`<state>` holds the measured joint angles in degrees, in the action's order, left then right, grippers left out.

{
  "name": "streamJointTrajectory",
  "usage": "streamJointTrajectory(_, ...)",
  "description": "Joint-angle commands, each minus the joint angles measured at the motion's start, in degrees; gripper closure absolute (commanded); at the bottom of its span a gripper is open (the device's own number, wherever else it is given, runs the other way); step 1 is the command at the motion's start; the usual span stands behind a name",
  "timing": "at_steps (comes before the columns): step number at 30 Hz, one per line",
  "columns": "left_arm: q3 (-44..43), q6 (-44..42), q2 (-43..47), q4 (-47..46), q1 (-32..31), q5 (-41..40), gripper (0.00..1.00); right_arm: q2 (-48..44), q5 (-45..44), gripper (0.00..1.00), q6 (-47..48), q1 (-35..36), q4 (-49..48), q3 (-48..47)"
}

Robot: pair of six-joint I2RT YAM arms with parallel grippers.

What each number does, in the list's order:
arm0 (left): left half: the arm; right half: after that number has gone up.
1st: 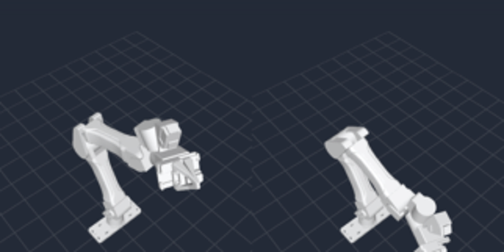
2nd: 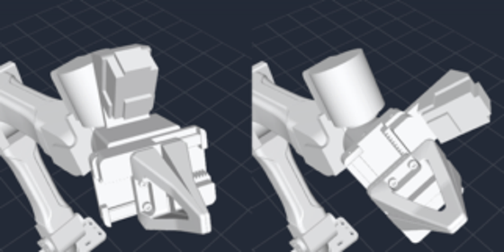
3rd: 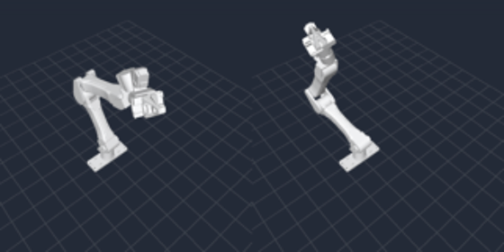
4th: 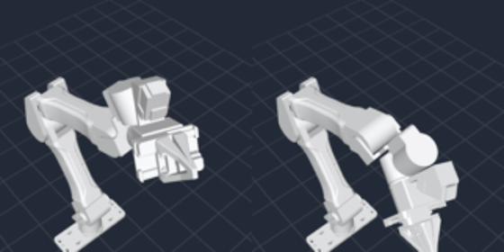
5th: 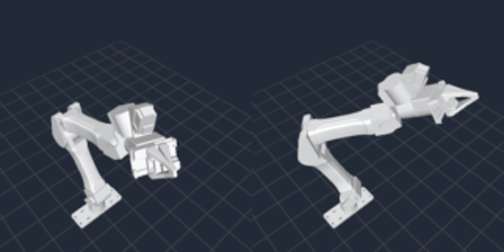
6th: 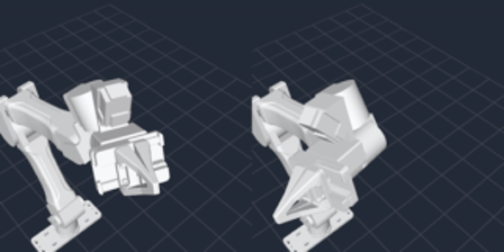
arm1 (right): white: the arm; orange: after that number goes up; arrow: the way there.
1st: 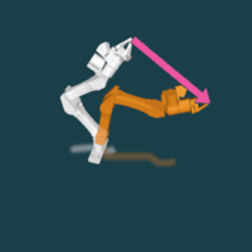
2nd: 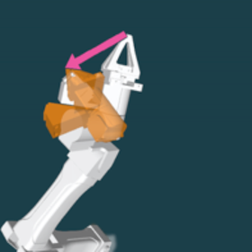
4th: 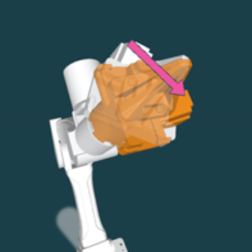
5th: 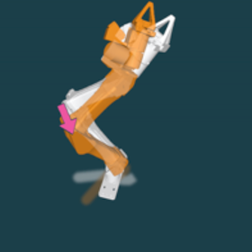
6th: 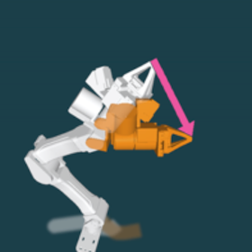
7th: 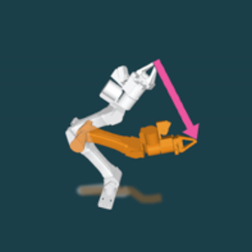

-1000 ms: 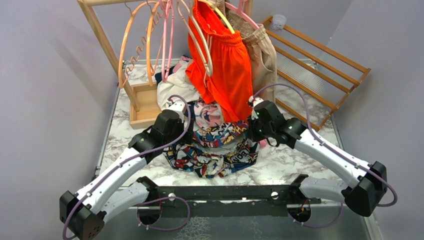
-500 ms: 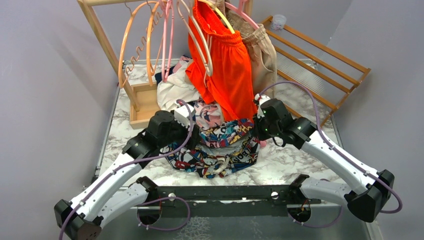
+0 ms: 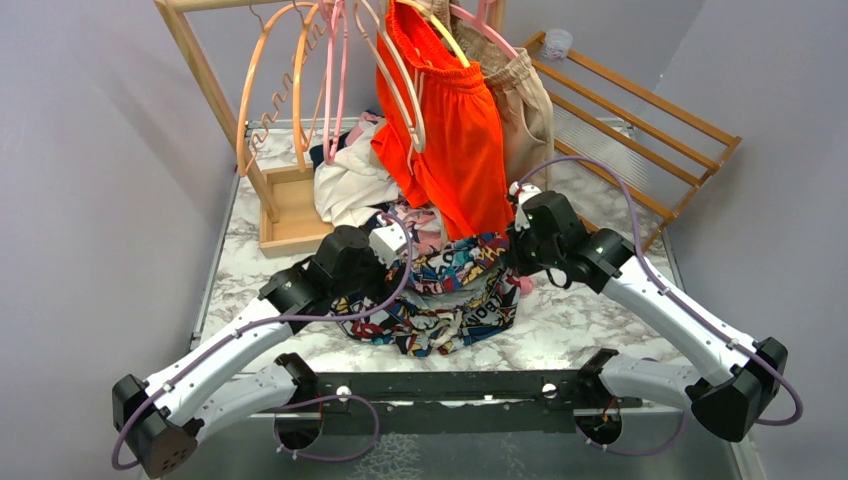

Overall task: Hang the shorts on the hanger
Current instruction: Adjust the shorts at the center of the board.

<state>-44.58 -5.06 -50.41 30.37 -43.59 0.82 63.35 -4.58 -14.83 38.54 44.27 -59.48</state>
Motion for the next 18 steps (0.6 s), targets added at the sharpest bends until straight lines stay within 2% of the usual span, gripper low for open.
streamJointTrajectory(1, -0.58, -2.18, -1.33, 0.11, 0.01, -1.35, 0.21, -0.10, 1.04, 0.99, 1.22, -0.40, 0.32, -1.79)
streamJointTrajectory(18, -2.16, -3.19, -12.98, -0.51, 1.81, -3.22, 0.25, -2.12, 2.98, 0.99, 0.99, -0.40, -0.79, -0.11)
